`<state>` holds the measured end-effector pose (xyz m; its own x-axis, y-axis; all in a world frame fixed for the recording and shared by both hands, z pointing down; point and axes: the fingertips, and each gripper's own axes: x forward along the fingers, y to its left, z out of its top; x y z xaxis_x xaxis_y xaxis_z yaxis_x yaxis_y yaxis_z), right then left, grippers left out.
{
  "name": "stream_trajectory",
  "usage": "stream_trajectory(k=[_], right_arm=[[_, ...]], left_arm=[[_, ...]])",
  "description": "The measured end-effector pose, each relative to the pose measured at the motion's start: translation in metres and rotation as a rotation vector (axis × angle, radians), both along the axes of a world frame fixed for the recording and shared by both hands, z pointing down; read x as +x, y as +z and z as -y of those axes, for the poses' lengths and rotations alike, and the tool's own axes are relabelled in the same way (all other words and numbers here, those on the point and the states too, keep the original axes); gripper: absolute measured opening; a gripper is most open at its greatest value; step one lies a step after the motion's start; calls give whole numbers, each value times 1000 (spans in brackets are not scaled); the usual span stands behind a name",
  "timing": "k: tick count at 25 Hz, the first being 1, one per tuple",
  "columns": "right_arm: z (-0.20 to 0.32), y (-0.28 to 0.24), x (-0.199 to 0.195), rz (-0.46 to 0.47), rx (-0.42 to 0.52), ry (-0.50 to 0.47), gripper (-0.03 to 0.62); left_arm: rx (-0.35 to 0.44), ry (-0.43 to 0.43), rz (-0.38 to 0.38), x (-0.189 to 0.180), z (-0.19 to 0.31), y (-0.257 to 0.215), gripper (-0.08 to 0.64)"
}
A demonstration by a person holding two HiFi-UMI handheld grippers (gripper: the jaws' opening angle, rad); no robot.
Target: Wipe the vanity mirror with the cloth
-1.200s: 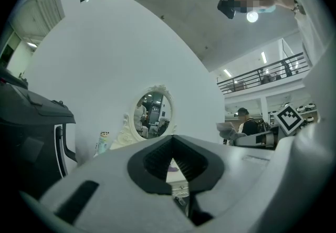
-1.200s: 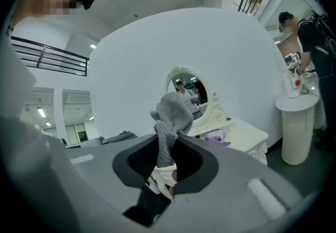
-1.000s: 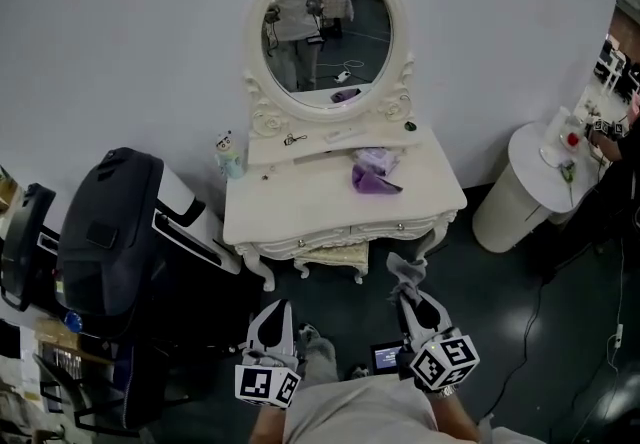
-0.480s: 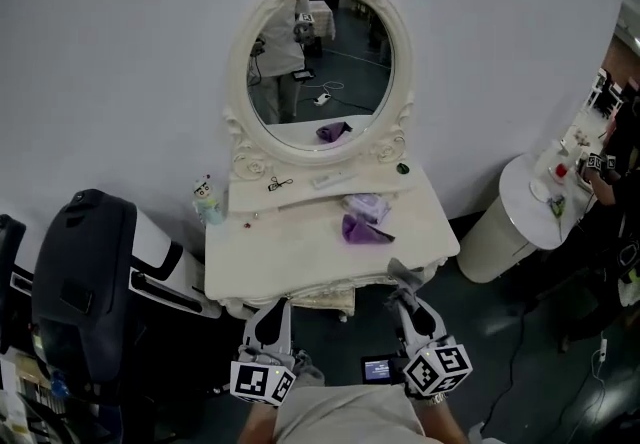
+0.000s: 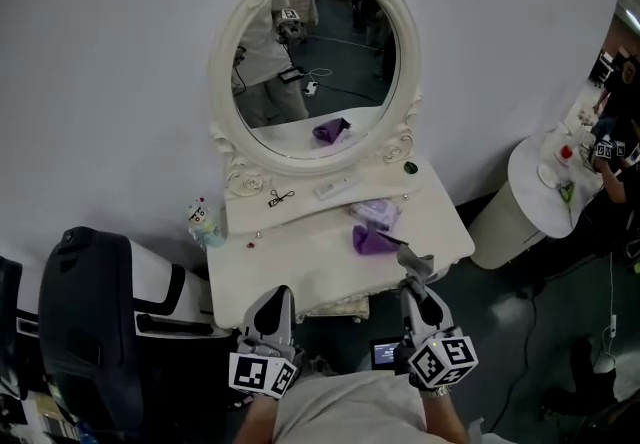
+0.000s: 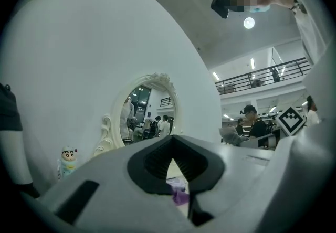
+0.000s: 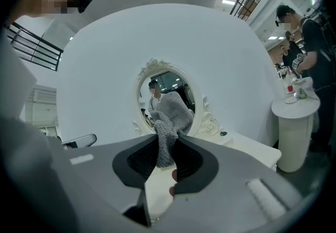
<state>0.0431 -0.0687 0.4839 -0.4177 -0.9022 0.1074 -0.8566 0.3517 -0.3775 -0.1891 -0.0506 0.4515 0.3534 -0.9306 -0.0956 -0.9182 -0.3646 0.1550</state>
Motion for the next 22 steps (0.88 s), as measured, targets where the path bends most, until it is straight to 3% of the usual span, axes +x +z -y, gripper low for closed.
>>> stream_trajectory(k=[8, 22], right_arm=[[68, 11, -9, 12, -30, -46, 72], [252, -34, -5, 4, 42, -305, 71]], left_arm=[[-10, -70, 21, -10, 49, 0, 0], [38, -318, 14, 20, 168, -29, 0]])
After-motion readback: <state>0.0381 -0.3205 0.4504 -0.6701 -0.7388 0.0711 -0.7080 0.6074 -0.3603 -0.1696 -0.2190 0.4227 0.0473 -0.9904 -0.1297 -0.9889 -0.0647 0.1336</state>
